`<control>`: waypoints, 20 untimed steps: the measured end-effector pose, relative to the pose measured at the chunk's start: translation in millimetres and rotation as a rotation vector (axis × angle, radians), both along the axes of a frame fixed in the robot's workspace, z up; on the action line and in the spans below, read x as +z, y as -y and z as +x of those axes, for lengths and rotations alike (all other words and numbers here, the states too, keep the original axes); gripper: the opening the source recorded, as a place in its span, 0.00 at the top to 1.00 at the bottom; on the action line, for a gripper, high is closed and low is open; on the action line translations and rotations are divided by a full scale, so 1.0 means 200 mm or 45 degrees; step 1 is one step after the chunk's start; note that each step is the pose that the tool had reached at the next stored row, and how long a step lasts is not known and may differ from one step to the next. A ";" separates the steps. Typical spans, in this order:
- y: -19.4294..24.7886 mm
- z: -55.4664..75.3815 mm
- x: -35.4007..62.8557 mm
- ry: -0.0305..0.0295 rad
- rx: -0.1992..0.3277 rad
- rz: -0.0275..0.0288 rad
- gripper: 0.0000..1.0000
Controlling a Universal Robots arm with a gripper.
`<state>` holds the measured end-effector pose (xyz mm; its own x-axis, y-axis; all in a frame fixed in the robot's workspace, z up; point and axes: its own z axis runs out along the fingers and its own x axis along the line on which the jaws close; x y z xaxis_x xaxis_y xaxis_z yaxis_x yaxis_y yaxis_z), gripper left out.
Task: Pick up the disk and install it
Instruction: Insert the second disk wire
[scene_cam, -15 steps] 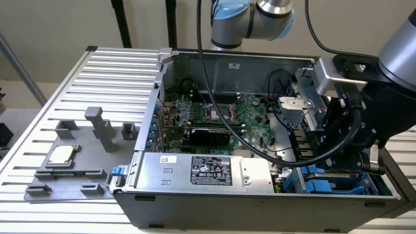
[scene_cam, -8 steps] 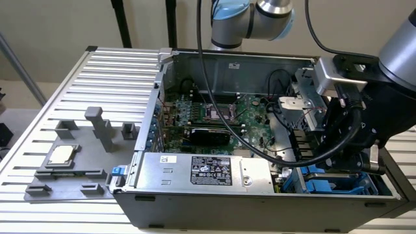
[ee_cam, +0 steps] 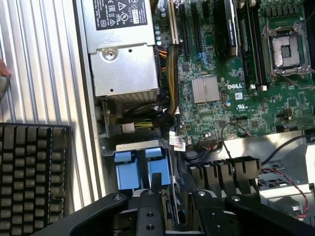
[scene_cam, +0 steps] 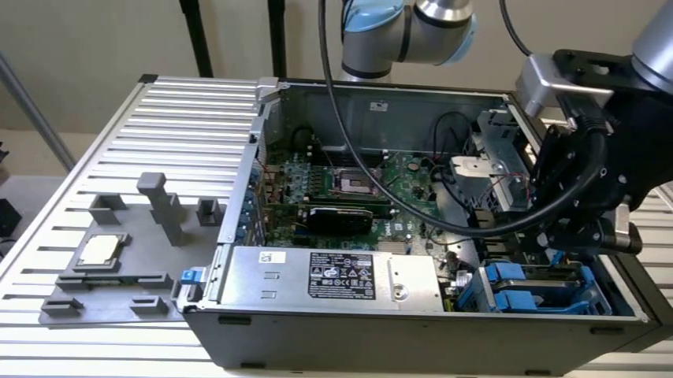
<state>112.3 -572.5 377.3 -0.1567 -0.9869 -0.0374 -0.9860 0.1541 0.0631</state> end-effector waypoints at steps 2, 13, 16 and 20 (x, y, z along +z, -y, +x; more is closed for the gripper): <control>-0.005 0.02 0.006 0.0000 0.000 0.0005 0.70; -0.041 0.12 0.024 -0.0001 0.000 0.0003 0.62; -0.052 0.15 0.024 -0.0001 0.000 -0.0001 0.62; -0.055 0.18 0.020 0.0001 0.000 -0.0074 0.62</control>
